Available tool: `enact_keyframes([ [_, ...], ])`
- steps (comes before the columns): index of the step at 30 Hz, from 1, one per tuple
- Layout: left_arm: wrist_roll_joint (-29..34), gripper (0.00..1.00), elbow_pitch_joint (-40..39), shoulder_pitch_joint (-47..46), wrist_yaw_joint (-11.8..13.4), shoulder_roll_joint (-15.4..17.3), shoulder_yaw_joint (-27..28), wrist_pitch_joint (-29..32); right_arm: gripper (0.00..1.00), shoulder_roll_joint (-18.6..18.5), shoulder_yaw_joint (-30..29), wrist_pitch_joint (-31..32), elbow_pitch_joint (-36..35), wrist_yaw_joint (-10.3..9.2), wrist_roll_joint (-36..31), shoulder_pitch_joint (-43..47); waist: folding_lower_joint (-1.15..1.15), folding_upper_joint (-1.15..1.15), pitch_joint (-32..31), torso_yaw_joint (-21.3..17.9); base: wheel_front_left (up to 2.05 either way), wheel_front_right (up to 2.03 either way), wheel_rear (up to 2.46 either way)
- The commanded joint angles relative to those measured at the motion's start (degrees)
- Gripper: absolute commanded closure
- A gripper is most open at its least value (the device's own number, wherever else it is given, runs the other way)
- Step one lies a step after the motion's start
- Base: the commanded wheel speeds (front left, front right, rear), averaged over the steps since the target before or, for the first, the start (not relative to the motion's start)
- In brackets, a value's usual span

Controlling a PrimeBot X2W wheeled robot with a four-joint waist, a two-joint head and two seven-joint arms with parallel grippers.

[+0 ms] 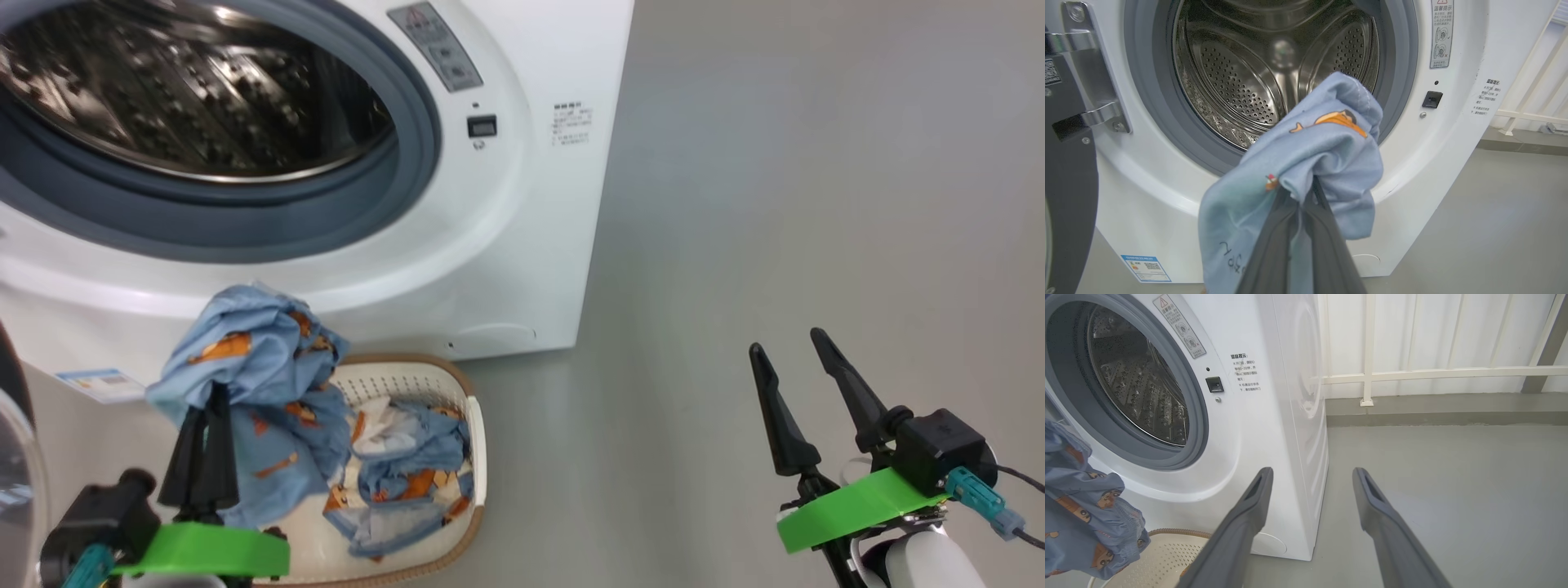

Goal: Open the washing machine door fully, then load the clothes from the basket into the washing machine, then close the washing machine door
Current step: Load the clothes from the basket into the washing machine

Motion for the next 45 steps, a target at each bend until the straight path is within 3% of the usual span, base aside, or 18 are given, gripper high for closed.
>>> enact_keyframes([
  [1, 0.3, 1.0, -3.4, 1.3, 0.8, 0.8, 2.4, -0.5, 0.0, -0.1, 1.3, -0.7, -1.0, 0.09, 0.1, 1.3, 0.0, 0.0, -3.1, 0.9, 0.0, 0.0, 0.0],
  [13, 1.1, 1.0, -8.3, 8.4, 2.6, 0.7, 2.9, -0.5, 0.0, 0.2, 1.6, -0.7, -0.1, 0.09, 0.0, 4.1, 0.0, 0.0, -9.7, 1.1, 0.0, 0.0, 0.0],
  [22, 0.8, 1.0, -10.1, 11.3, 3.4, 0.7, 3.5, -0.5, 0.0, 0.3, 1.5, -0.7, -0.3, 0.09, 0.0, 5.4, 0.0, 0.0, -10.9, 0.7, 0.0, 0.0, 0.0],
  [35, -0.1, 1.0, -9.6, 9.4, 3.6, 0.7, 2.9, -0.5, 0.0, 0.4, 1.4, -0.7, -0.6, 0.09, 0.1, 5.1, 0.0, 0.0, -8.6, -0.2, 0.0, 0.0, 0.0],
  [45, -0.8, 1.0, -7.1, 0.1, 2.8, 0.7, 3.4, -0.5, 0.0, -0.1, 2.3, -0.7, -0.9, 0.09, 0.4, 3.0, 0.0, 0.0, -3.5, -1.7, 0.0, 0.0, 0.0],
])
